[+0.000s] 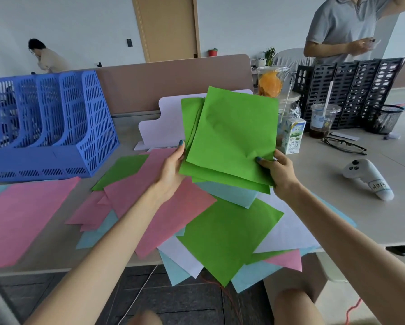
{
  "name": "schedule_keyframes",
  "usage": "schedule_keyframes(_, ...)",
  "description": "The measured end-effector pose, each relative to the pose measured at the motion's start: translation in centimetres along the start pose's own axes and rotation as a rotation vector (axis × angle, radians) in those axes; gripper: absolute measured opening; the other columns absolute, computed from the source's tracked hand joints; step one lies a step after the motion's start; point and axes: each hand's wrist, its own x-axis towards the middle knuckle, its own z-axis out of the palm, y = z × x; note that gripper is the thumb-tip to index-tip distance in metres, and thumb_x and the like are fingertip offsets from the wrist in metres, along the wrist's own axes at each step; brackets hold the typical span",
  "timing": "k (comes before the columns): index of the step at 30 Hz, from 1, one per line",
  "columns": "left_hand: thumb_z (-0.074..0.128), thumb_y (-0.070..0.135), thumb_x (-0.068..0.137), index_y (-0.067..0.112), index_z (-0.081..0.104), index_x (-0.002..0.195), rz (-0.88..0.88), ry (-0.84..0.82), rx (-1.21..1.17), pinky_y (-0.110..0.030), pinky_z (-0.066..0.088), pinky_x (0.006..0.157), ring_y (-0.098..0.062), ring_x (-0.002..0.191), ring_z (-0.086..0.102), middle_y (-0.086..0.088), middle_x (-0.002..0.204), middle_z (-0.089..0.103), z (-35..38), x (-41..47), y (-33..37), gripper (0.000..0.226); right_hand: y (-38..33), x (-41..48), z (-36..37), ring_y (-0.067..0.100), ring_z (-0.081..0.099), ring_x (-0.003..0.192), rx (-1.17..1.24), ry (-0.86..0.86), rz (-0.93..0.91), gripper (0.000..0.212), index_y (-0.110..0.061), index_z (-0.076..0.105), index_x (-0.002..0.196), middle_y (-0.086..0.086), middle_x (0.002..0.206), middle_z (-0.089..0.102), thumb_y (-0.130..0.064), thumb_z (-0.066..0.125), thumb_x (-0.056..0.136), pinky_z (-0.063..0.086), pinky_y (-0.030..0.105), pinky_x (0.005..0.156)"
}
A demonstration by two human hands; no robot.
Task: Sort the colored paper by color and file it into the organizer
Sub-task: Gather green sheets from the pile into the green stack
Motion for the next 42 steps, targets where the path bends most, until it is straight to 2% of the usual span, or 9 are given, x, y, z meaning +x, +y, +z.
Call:
schedule_keyframes(4,0.069,0.051,0.077,0.021,0.041,0.142,-0.047,0.013,0.216,-0.047,0.027,0.111,-0.014,0.133,0.041,0.009,0.144,0.045,0.5,-0.1,1.8,0.077,-1.0,-0.5,0.5,0.012,0.069,0.076,-0.01,-0.083,-0.023,0.033,-0.018,0.067,0.097,-0.006,0.082,0.074,0.011,0.056,0.085,0.058,0.027,0.075)
schedule_keyframes(11,0.056,-0.011,0.083,0.016,0.015,0.151,0.021,-0.044,0.404,-0.026,0.01,0.112,-0.004,0.139,0.015,0.014,0.151,0.018,-1.3,-0.6,0.0,0.084,-1.2,-1.2,0.4,0.021,0.069,0.078,-0.111,-0.156,0.071,0.031,-0.003,0.064,0.114,0.014,0.101,0.07,-0.001,0.065,0.084,0.057,0.039,0.083)
schedule_keyframes(17,0.077,0.033,0.063,0.026,0.034,0.143,-0.146,-0.007,0.311,-0.044,0.03,0.109,-0.016,0.127,0.046,0.006,0.141,0.048,-2.6,-0.8,-0.4,0.091,-0.6,-1.4,0.8,0.016,0.069,0.063,-0.185,-0.149,0.192,0.022,-0.002,0.063,0.11,0.01,0.088,0.07,-0.006,0.063,0.088,0.06,0.031,0.06)
schedule_keyframes(22,0.061,0.026,0.089,0.006,0.038,0.14,-0.222,0.213,0.476,-0.03,0.025,0.107,-0.02,0.134,0.036,-0.007,0.146,0.039,-1.3,-0.7,-2.2,0.059,0.0,-2.7,1.9,0.014,0.067,0.056,-0.388,-0.28,0.292,0.023,-0.003,0.063,0.109,0.008,0.08,0.068,-0.014,0.063,0.09,0.058,0.028,0.054)
schedule_keyframes(24,0.065,0.017,0.087,0.001,0.038,0.136,-0.278,0.266,0.574,-0.034,0.029,0.106,-0.025,0.13,0.04,-0.01,0.141,0.042,-1.8,-0.5,-3.4,0.058,0.3,-2.7,2.2,0.021,0.064,0.072,-0.691,-0.294,0.272,0.029,0.001,0.06,0.111,0.01,0.087,0.066,-0.02,0.062,0.091,0.056,0.035,0.071)
schedule_keyframes(28,0.059,0.007,0.091,0.001,0.042,0.125,-0.139,0.363,0.694,-0.03,0.037,0.087,-0.023,0.106,0.051,-0.014,0.127,0.052,-2.7,-1.2,-4.5,0.04,0.5,-2.2,1.3,0.026,0.061,0.072,-1.271,-0.14,0.027,0.027,0.004,0.068,0.09,0.015,0.078,0.068,-0.02,0.064,0.079,0.051,0.03,0.065)
schedule_keyframes(31,0.049,0.015,0.098,0.0,0.043,0.129,0.004,0.422,0.956,-0.037,0.042,0.089,-0.029,0.111,0.054,-0.018,0.13,0.051,-3.4,-2.4,-4.7,0.035,-0.7,-3.1,0.6,0.024,0.05,0.076,-1.555,-0.155,-0.004,0.043,-0.009,0.047,0.062,0.007,0.07,0.054,-0.041,0.07,0.078,0.038,0.027,0.061)
schedule_keyframes(39,0.039,0.02,0.102,-0.003,0.025,0.146,0.085,0.393,1.363,-0.045,0.046,0.092,-0.035,0.12,0.053,-0.021,0.135,0.052,-4.1,-4.9,-5.8,0.051,-1.6,-5.4,1.5,0.011,0.052,0.05,-1.671,-0.312,0.169,0.057,-0.012,0.043,0.064,-0.004,0.046,0.053,-0.057,0.077,0.066,0.049,0.025,0.067)
schedule_keyframes(42,0.041,0.02,0.101,-0.003,0.027,0.144,0.129,0.397,1.365,-0.044,0.054,0.083,-0.034,0.103,0.064,-0.021,0.117,0.064,-4.5,-5.0,-6.1,0.051,-1.3,-5.6,2.0,0.017,0.062,0.077,-1.669,-0.288,0.157,0.056,-0.008,0.051,0.083,-0.002,0.072,0.06,-0.054,0.079,0.066,0.043,0.025,0.066)
